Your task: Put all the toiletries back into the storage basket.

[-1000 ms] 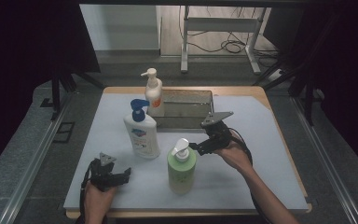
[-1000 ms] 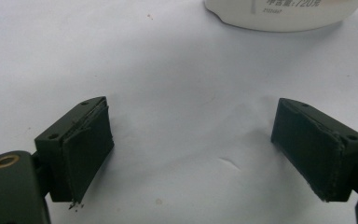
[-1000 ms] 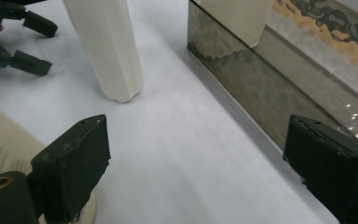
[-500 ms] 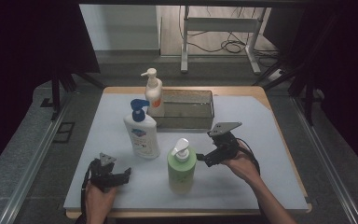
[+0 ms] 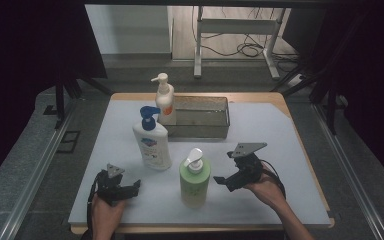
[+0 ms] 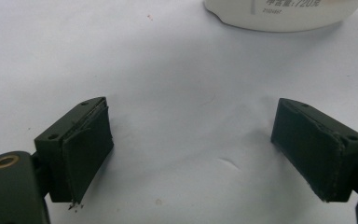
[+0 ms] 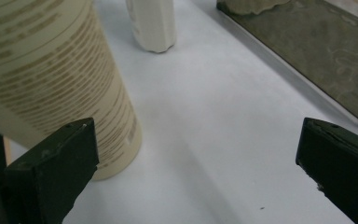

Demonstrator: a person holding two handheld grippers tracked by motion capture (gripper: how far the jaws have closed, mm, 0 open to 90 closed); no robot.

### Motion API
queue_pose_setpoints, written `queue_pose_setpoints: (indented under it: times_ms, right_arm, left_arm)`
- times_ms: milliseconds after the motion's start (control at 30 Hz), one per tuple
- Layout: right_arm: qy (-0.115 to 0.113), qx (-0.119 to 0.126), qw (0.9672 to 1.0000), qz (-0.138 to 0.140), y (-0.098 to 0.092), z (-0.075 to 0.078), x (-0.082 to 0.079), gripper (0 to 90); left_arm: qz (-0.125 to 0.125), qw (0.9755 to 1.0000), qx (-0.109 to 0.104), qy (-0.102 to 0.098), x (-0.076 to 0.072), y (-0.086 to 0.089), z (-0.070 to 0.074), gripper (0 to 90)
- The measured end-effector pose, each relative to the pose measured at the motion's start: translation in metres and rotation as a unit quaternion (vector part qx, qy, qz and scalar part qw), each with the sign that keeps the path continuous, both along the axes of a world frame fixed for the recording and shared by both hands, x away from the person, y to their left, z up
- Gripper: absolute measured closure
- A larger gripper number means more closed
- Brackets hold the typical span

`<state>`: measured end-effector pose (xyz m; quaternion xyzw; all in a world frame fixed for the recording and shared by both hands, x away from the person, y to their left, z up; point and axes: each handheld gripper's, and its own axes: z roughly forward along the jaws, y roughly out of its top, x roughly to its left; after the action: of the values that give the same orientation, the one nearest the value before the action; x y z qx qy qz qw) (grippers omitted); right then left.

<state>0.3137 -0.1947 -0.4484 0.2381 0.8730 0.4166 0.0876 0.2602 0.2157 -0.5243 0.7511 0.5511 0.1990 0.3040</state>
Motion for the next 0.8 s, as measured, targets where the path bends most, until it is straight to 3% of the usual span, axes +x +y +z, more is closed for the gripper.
queue_pose_setpoints:
  times_ms: [800]
  right_arm:
    - [0.024, 0.008, 0.9991, 0.034, 0.004, -0.009, -0.038, 1.9]
  left_arm:
    - [0.001, 1.0000, 0.000, -0.001, 0.000, 0.000, 0.000, 11.6]
